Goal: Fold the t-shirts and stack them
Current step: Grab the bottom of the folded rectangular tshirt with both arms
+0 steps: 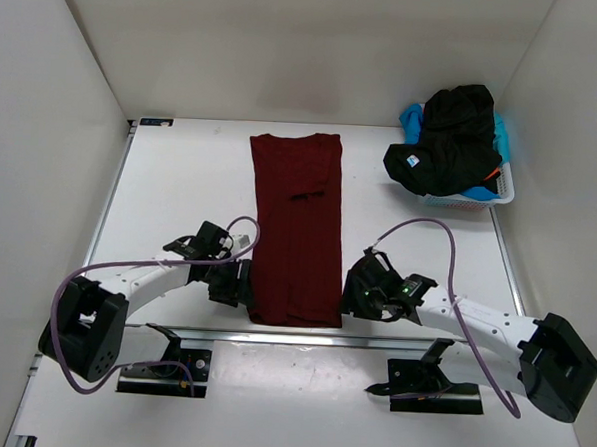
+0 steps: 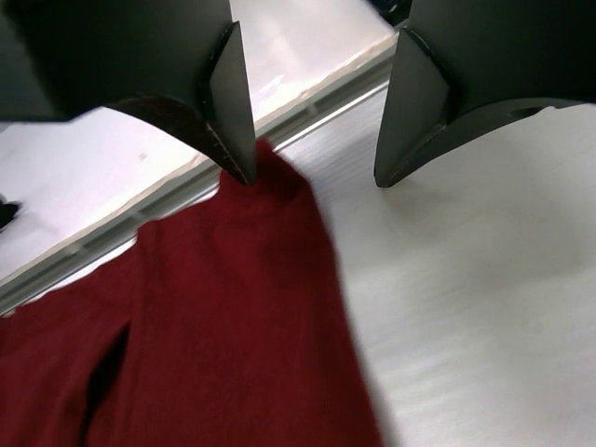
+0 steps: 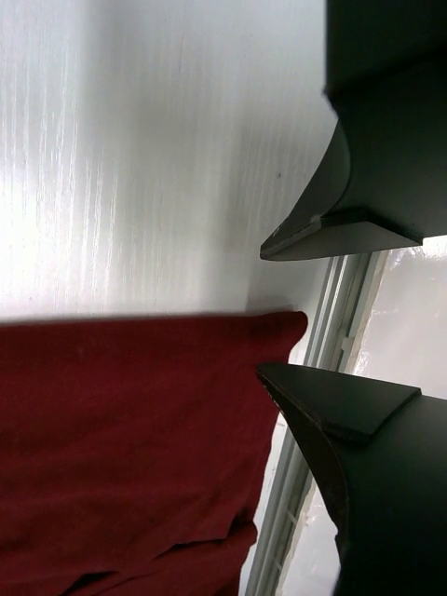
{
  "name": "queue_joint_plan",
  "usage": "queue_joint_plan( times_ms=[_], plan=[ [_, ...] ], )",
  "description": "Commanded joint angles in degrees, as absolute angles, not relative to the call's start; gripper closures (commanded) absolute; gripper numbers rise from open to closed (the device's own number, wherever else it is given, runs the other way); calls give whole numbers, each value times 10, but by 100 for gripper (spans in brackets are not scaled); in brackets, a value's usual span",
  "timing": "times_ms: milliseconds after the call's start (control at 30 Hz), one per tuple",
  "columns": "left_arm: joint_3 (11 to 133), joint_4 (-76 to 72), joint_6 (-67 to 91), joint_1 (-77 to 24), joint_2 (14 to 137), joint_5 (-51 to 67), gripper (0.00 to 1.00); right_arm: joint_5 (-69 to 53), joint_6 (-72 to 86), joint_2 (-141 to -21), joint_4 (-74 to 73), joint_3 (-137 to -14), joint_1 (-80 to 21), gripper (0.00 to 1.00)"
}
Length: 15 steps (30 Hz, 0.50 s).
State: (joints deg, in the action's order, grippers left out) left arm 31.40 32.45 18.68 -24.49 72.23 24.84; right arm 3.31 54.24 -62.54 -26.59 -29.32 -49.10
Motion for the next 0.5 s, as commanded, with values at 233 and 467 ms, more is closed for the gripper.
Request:
queue_joint_plan(
  times_ms=[233, 467],
  plan=[
    [301, 258, 228, -283, 728, 223, 49, 24, 534, -653, -248, -309, -507, 55],
    [295, 270, 223, -322, 735, 208, 51, 17, 536, -665, -246, -317, -509, 55]
  ],
)
